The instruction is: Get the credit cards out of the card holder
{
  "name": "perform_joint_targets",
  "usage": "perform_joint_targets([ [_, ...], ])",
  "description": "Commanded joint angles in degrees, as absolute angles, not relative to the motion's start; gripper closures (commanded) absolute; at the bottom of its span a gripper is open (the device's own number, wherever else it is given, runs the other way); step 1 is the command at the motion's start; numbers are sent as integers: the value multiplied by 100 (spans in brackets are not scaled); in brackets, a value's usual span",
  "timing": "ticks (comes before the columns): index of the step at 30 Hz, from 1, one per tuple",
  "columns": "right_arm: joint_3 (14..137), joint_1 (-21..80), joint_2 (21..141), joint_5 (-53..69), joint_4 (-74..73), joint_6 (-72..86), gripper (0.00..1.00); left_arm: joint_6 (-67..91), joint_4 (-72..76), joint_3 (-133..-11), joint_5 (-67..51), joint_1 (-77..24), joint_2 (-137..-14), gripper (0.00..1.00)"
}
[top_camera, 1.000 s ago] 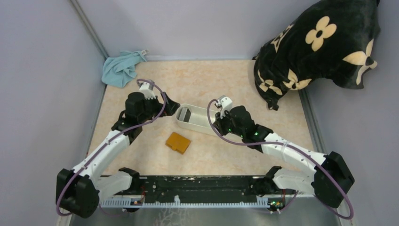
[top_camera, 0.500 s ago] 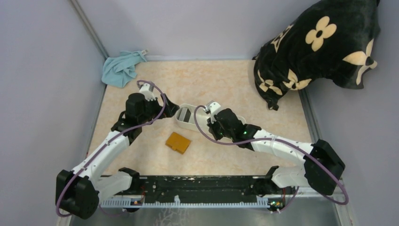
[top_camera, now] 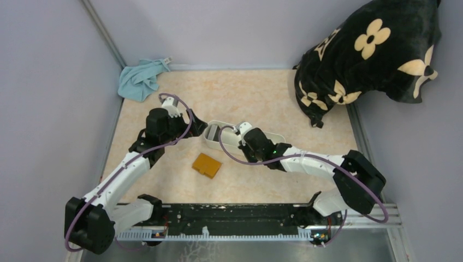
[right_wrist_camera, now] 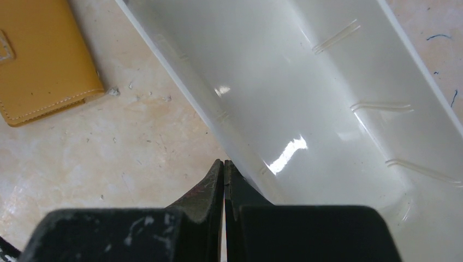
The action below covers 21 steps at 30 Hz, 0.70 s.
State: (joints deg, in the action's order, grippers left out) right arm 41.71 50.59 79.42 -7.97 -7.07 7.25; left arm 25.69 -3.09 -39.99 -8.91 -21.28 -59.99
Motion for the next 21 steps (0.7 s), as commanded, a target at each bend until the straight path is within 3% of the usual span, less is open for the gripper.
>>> perform_joint_targets([
  [1,4506,5068,8138,-1071,-398,676,100,2479,-389,-4053,-841,-2128,-5934,0],
  [21,5210,4869,9251,-696,100,562,100,2423,-766,-4198,-790,-2135,-5703,0],
])
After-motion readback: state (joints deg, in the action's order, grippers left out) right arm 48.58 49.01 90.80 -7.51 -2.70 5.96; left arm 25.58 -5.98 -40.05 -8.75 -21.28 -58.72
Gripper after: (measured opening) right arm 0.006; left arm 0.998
